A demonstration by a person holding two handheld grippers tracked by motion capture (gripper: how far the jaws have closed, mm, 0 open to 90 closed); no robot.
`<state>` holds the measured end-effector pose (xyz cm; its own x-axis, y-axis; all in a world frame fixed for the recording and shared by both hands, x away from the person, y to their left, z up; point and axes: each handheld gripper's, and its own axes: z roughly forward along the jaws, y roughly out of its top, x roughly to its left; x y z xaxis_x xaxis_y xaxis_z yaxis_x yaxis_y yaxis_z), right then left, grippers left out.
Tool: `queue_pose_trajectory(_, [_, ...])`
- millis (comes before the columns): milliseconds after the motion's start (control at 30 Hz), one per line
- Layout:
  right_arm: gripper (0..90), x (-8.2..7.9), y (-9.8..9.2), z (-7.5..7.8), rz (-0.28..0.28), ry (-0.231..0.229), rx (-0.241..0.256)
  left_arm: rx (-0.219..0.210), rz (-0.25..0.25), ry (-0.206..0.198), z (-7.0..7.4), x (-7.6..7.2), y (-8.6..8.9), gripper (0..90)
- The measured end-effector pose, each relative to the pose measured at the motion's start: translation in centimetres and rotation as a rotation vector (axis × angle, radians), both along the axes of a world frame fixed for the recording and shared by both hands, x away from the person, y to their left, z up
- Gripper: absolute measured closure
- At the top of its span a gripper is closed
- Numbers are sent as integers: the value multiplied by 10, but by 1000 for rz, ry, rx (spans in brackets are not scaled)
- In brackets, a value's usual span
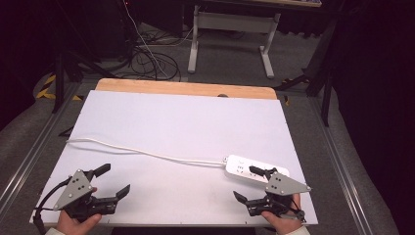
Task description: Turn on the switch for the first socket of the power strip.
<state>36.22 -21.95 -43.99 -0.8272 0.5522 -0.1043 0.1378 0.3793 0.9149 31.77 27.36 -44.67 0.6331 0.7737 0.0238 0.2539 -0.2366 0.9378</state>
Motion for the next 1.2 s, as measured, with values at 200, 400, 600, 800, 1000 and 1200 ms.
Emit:
queue_pose_trajectory(200, [96,1,1,6,6,-2,-12,18,6,-10,0,-1,-1,130])
queue_pose_trajectory(400, [119,5,1,15,-10,10,-16,24,12,-10,0,-1,-1,132])
queue_pose_trajectory(600, [128,10,4,21,-24,12,-27,17,12,-7,0,-1,0,137])
queue_pose_trajectory(800, [128,17,3,29,-50,17,-31,26,12,-8,0,-2,0,139])
queue_pose_trajectory(1000, [128,24,4,35,-57,14,-34,27,11,-9,0,-2,-1,140])
queue_pose_trajectory(1200, [270,26,1,37,-56,18,-43,31,8,-5,0,-1,-2,144])
